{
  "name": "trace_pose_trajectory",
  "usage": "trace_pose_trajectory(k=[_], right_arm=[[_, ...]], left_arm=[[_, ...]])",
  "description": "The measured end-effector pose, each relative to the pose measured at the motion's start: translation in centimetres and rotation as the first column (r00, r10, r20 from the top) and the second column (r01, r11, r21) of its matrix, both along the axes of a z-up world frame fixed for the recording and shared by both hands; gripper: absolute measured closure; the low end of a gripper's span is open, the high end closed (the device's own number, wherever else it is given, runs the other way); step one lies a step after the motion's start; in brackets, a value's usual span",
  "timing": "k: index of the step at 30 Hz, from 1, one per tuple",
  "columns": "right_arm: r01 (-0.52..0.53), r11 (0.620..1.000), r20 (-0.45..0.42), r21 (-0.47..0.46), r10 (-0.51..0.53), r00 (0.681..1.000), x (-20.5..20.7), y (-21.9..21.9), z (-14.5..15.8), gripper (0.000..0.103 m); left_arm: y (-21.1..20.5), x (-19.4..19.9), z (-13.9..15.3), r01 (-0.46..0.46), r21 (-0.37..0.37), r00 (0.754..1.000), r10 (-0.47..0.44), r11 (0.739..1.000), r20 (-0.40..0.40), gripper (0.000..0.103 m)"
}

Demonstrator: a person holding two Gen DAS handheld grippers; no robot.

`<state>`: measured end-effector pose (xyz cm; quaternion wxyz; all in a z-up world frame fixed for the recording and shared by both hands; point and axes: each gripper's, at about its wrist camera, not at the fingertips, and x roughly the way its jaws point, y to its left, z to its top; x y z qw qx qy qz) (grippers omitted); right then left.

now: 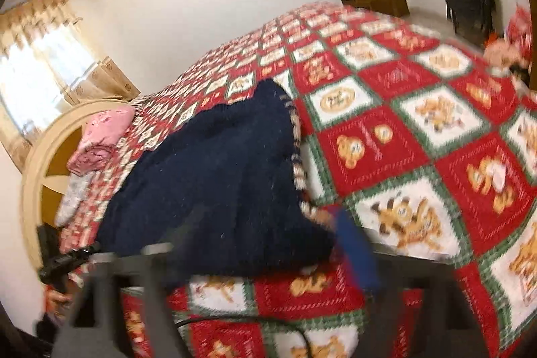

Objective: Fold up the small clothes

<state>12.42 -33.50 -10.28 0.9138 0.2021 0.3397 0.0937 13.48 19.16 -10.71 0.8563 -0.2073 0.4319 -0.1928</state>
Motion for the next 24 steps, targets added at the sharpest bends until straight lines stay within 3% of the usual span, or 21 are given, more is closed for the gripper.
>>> trace_pose_trajectory(k=[2,4,7,9,10,11,12,14,15,17,18,19,21,24], right_arm=[[-0.034,0.999,-0.005,-0.011,0.034,0.999,0.7,0.3,-0.3,0.017],[-0.065,0.998,-0.037,-0.007,0.065,0.997,1.9,0.9,-1.1,0.017],[-0.092,0.987,-0.082,-0.131,0.081,0.993,3.3,2.7,-2.1,0.020],[-0.127,0.969,-0.105,-0.210,0.107,0.989,4.0,4.2,-2.6,0.051],[-0.126,0.952,-0.126,-0.280,0.094,0.988,4.2,4.9,-2.8,0.072],[-0.125,0.938,-0.129,-0.322,0.088,0.988,4.1,5.2,-2.8,0.079],[-0.139,0.934,-0.128,-0.329,0.102,0.987,4.1,5.4,-2.4,0.085],[-0.149,0.941,-0.124,-0.302,0.116,0.985,3.6,5.0,-1.8,0.088],[-0.155,0.944,-0.115,-0.293,0.126,0.985,3.3,4.9,-1.3,0.088],[-0.173,0.948,-0.087,-0.267,0.155,0.984,2.4,4.8,0.0,0.088],[-0.183,0.949,-0.075,-0.258,0.169,0.983,1.8,4.7,0.6,0.088],[-0.189,0.947,-0.068,-0.261,0.177,0.982,1.3,4.7,1.2,0.088],[-0.198,0.940,-0.069,-0.277,0.186,0.980,0.6,4.7,1.6,0.088],[-0.191,0.945,-0.111,-0.266,0.167,0.980,0.3,3.7,0.3,0.088]], left_arm=[[-0.3,0.6,0.0,0.004,-0.014,1.000,-0.004,1.000,-0.005,0.083],[-0.4,0.8,-0.1,0.010,-0.034,1.000,-0.011,0.999,-0.012,0.070],[-0.8,1.2,-0.3,0.030,-0.076,0.999,-0.031,0.997,-0.018,0.052],[-1.2,1.3,-0.5,0.036,-0.088,0.999,-0.039,0.995,-0.031,0.044],[-1.6,1.4,-0.6,0.035,-0.074,0.999,-0.038,0.997,-0.036,0.044],[-1.9,1.5,-0.6,0.034,-0.056,0.999,-0.036,0.998,-0.035,0.044],[-2.4,1.5,-0.5,0.035,-0.020,0.999,-0.035,0.999,-0.027,0.047],[-3.1,1.6,-0.5,0.040,0.048,0.999,-0.039,0.998,-0.030,0.071],[-3.1,1.7,-0.6,0.043,0.060,0.998,-0.041,0.997,-0.041,0.091],[-2.4,1.6,-0.7,0.044,-0.021,0.998,-0.045,0.999,-0.053,0.092],[-1.8,1.0,-0.3,0.051,-0.089,0.998,-0.054,0.995,-0.034,0.093],[-1.5,0.7,0.0,0.059,-0.111,0.998,-0.061,0.992,-0.015,0.093],[-1.0,-0.5,1.3,0.065,-0.110,0.997,-0.061,0.992,0.040,0.093],[0.0,-1.5,1.1,0.057,-0.109,0.997,-0.051,0.992,0.057,0.093]])
